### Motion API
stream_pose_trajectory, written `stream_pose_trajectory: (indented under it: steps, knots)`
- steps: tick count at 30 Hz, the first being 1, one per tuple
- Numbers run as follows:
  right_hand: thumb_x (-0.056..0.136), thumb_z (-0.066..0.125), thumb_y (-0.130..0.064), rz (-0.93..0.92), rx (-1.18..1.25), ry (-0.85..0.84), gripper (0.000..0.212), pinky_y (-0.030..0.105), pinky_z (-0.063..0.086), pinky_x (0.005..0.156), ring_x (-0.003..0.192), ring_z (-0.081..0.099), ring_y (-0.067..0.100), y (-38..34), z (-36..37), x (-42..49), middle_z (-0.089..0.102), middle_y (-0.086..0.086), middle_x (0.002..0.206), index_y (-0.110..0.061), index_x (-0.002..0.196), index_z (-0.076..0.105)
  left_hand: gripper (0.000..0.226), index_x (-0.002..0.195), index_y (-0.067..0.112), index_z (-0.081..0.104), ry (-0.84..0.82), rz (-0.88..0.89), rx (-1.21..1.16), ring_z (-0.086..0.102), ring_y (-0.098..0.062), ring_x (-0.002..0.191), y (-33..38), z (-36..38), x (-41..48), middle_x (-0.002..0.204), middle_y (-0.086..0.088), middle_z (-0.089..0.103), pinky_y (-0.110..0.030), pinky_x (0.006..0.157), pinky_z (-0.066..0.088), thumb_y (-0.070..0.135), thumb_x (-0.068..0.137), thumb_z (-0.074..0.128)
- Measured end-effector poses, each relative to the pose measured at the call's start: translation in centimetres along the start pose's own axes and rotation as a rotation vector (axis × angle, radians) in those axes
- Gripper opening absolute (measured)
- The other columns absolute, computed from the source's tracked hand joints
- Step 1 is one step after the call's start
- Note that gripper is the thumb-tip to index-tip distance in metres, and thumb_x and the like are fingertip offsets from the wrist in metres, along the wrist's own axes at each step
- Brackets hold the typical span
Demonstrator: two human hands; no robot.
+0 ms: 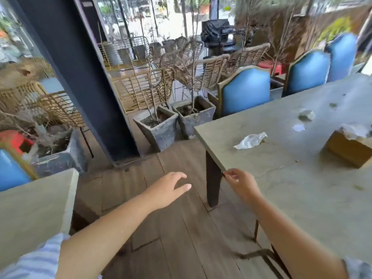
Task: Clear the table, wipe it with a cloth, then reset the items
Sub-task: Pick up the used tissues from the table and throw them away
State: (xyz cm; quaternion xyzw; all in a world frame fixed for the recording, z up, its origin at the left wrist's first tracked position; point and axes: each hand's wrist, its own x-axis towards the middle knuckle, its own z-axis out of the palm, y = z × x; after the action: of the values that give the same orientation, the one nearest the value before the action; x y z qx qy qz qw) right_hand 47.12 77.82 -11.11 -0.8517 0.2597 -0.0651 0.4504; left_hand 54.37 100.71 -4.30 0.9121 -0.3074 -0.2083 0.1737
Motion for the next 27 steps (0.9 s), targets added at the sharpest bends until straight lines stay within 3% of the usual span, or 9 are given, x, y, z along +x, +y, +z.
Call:
stream_pose_trajectory:
  steps: [11, 14, 19, 23, 27]
  knots:
    - [0.088, 0.056, -0.012, 0.218, 0.027, 0.398, 0.017, 0.024, 0.043, 0.077, 0.085, 0.06, 0.014, 7.0, -7.7, 9.2, 0.069, 0.004, 0.1, -0.014, 0.099, 0.07, 0.056, 0.14, 0.027, 0.035, -0.242, 0.399, 0.044, 0.04, -0.013, 0.13, 6.7, 1.6, 21.9, 0.144, 0.004, 0.04, -0.029, 0.107, 0.034, 0.047, 0.09, 0.053]
    - [0.088, 0.057, -0.011, 0.265, 0.034, 0.47, 0.018, 0.028, 0.046, 0.079, 0.085, 0.06, 0.016, 8.3, -10.9, 13.1, 0.069, 0.007, 0.102, -0.011, 0.1, 0.07, 0.061, 0.141, 0.024, 0.037, -0.296, 0.469, 0.021, 0.042, -0.016, 0.129, 10.2, 1.9, 28.0, 0.144, -0.001, 0.039, -0.022, 0.103, 0.031, 0.036, 0.087, 0.063]
    - [0.088, 0.058, -0.012, 0.323, 0.046, 0.545, 0.015, 0.023, 0.041, 0.072, 0.083, 0.06, 0.015, 10.0, -14.5, 18.7, 0.069, 0.005, 0.101, -0.014, 0.097, 0.07, 0.07, 0.142, 0.023, 0.038, -0.375, 0.611, 0.05, 0.036, -0.016, 0.134, 14.0, 2.7, 36.1, 0.148, -0.001, 0.03, -0.015, 0.1, 0.028, 0.017, 0.08, 0.072]
    - [0.091, 0.054, -0.015, 0.385, 0.057, 0.567, 0.017, 0.009, 0.041, 0.052, 0.085, 0.058, 0.013, 10.7, -15.4, 21.6, 0.066, 0.003, 0.101, -0.016, 0.099, 0.069, 0.071, 0.139, 0.024, 0.041, -0.425, 0.696, 0.121, 0.045, -0.018, 0.123, 14.7, 3.5, 40.3, 0.136, -0.002, 0.042, -0.024, 0.1, 0.035, 0.019, 0.077, 0.075]
    - [0.09, 0.055, -0.016, 0.424, 0.061, 0.608, 0.017, 0.021, 0.043, 0.069, 0.085, 0.059, 0.013, 11.3, -16.1, 24.4, 0.068, 0.003, 0.101, -0.015, 0.1, 0.069, 0.059, 0.132, 0.027, 0.05, -0.448, 0.725, 0.17, 0.051, -0.018, 0.102, 14.3, 4.1, 43.7, 0.11, -0.003, 0.055, -0.027, 0.089, 0.041, 0.018, 0.078, 0.072]
